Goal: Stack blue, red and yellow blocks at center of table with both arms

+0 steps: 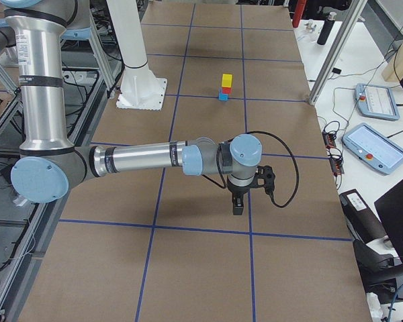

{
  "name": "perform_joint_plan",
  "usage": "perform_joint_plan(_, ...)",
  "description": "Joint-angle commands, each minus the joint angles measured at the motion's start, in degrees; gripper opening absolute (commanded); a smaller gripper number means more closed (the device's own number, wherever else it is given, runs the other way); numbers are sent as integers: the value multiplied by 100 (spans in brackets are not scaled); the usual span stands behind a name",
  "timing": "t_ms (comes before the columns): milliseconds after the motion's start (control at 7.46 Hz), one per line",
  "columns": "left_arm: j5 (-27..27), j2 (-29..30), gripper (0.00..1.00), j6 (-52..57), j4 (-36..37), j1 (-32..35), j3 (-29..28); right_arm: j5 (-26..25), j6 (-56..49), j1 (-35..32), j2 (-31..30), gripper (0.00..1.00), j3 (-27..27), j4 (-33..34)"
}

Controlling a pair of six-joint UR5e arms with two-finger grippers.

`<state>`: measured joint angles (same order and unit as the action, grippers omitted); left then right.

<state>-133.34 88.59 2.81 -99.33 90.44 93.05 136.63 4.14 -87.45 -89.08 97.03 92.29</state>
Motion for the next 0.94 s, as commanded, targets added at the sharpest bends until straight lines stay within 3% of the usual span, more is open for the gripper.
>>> perform_joint_plan(0,1,9,100,0,2,0,2,22,-10,0,-4,100,-8,0)
perform_joint_plan(804,9,9,100,9,-7,0,-6,48,-54,-9,-548,100,413,-18)
